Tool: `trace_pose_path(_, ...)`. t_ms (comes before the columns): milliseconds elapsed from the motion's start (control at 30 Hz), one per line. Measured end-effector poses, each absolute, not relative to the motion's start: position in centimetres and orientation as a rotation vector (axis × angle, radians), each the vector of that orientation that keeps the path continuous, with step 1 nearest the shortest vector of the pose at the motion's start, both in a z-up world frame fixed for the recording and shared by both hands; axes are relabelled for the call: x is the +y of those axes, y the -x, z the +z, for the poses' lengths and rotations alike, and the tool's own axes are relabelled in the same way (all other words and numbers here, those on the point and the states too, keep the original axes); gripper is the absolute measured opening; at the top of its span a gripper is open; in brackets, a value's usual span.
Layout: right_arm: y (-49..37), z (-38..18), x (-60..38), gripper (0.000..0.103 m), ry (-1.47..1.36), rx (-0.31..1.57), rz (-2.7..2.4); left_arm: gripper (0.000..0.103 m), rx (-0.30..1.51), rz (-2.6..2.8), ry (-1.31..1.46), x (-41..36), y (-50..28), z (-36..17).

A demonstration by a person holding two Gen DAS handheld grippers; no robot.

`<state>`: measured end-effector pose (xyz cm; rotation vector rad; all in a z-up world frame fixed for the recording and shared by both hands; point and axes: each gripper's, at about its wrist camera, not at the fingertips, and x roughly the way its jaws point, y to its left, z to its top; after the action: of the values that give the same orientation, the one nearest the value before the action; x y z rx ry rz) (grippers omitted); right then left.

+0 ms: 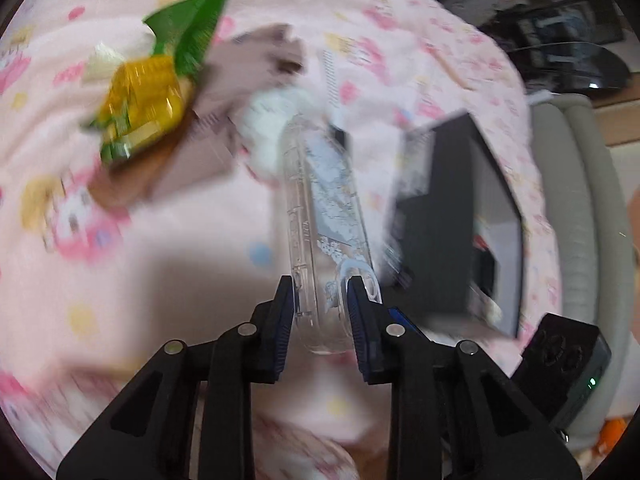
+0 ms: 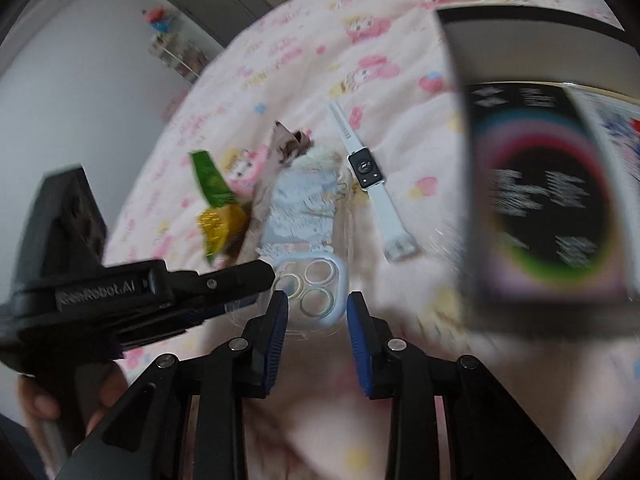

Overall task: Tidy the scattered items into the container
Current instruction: 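Lift the clear phone case with the left tool toward the black box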

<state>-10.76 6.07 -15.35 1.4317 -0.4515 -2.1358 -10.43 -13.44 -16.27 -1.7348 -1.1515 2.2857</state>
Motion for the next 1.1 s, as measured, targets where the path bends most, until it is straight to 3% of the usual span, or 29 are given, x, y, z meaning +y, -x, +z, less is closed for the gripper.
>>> trace_pose_path(200, 5.8, -12.8, 11.4, 0.027, -1.396, -0.371, -2.19, 0.027, -1.117, 2.162, 1.709, -7.2, 7.3, -15.2)
trace_pose_path(333, 4.4, -12.5, 16.1, 0.023, -1.376, -0.501, -2.201, 0.024, -1.077, 2.064, 1.72, -2.9, 6.7, -15.4)
trace_pose_path(500, 3.7, -12.4, 18.1, 0.023, -1.39, -0.472, -2.262, 0.024, -1.002, 1.992, 1.788, 0.5, 7.2, -16.7)
trace_pose_path(600, 3.6, -13.5, 18.5, 0.023, -1.424, -0.479, -2.234, 0.027, -0.922, 2.041, 1.802, 0.2, 6.8, -15.6)
trace_pose_path(700, 4.0, -14.3, 18.1, 0.023, -1.448, -0.48, -2.219, 0.039, -0.788, 2.131, 1.782, -0.5, 6.8, -14.2)
trace_pose_path(1000, 4.6, -16.7, 16.0, 0.023, -1.522, -0.425, -2.16, 0.039, -0.577, 2.512, 1.844, -6.5, 11.2, -15.6)
trace_pose_path(1100, 4.5, -17.3, 15.8, 0.023, -1.538, -0.416, -2.159, 0.039, -0.593, 2.542, 1.831, -7.5, 13.2, -17.1)
